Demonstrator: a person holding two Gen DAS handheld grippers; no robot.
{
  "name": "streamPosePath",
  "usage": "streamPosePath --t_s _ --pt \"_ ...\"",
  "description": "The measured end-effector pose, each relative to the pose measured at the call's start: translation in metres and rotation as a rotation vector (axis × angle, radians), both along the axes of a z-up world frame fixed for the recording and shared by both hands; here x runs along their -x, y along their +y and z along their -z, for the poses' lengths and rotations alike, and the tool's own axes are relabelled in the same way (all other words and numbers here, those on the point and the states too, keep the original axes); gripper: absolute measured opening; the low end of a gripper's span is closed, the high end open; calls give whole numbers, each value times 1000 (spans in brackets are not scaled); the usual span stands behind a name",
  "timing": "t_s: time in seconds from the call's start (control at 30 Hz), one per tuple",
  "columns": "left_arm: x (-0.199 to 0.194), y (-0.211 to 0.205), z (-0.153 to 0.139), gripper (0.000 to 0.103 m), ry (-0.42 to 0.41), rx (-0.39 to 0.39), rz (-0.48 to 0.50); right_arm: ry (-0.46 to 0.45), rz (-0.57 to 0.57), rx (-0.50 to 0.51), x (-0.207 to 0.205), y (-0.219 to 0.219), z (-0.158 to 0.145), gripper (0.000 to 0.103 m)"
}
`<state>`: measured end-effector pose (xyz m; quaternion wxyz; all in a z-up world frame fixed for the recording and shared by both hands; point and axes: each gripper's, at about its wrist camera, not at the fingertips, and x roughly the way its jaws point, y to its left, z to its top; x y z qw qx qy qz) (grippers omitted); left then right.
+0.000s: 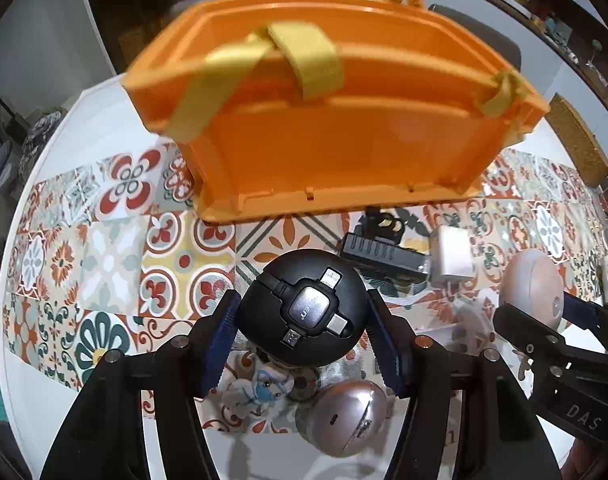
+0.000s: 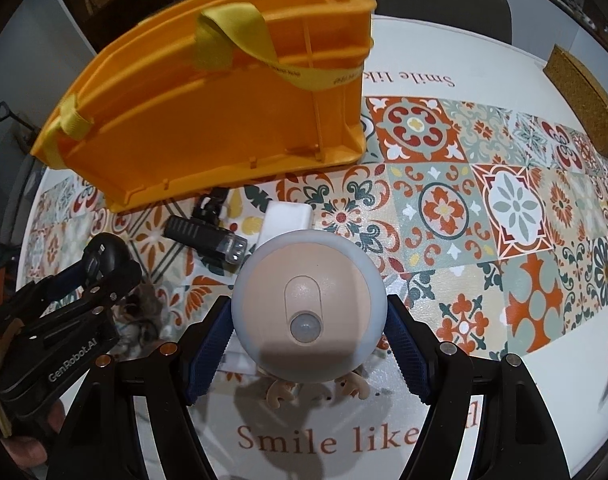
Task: Organize rigid objects
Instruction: 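Carry the night light and black puck over the orange crate with both grippers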
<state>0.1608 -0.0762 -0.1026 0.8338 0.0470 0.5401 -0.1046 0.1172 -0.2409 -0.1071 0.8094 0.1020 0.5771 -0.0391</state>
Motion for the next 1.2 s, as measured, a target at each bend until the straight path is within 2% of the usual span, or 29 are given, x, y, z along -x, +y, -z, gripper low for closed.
streamPosePath --t_s 0.47,1.2 --pt "14 16 -46 62 -82 45 -2 -92 -6 14 11 9 -46 75" --pt "27 28 -101 62 -209 74 4 -223 -14 27 19 19 -93 75"
